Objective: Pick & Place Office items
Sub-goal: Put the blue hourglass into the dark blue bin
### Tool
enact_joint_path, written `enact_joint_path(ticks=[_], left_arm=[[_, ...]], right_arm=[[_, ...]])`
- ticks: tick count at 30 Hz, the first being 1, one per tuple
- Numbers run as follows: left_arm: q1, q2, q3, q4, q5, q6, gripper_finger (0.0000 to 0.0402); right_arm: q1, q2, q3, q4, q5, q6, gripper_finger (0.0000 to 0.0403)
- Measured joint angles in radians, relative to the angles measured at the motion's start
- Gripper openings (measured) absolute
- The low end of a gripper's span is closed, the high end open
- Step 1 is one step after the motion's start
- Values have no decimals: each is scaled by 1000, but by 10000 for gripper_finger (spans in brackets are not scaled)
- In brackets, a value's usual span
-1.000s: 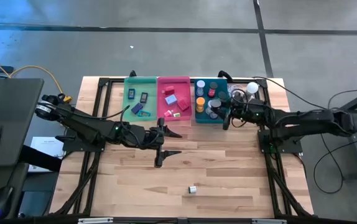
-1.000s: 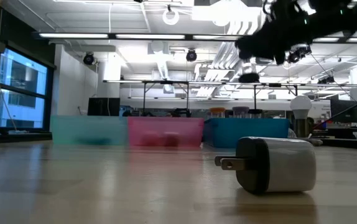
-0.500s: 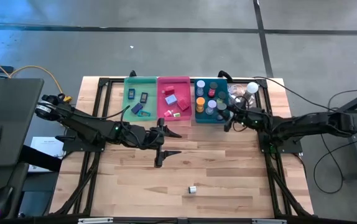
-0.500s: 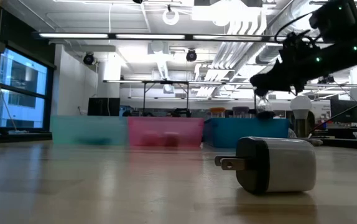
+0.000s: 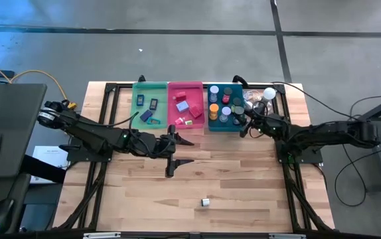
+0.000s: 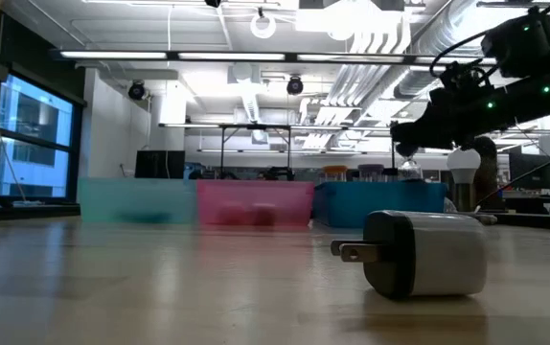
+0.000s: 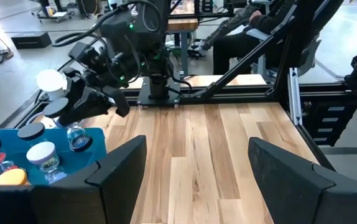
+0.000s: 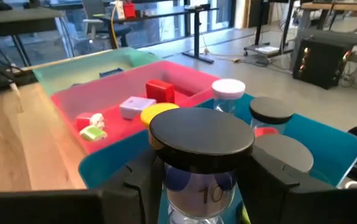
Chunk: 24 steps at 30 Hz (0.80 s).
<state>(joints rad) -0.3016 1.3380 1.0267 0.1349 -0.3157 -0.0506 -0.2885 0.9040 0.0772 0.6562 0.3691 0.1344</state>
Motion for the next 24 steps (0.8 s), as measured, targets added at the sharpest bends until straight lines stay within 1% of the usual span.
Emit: enact_joint_path(ticks=[5,10,16,21,24], left_arm=[[0,0,0,0,0,-1,276],[0,0,0,0,0,-3,276],[0,0,0,0,1,-3,276],[0,0,0,1,1,-2,276],[0,0,0,0,2,-2,276]], right_arm=[[-16,63,0,29,-9,11,155],[-15,136,0,95,-4,0,163],[-15,229,0,159,-3,-4,155],[-15,305,0,218,7,3,169],[-15,342,0,241,6,4,165]])
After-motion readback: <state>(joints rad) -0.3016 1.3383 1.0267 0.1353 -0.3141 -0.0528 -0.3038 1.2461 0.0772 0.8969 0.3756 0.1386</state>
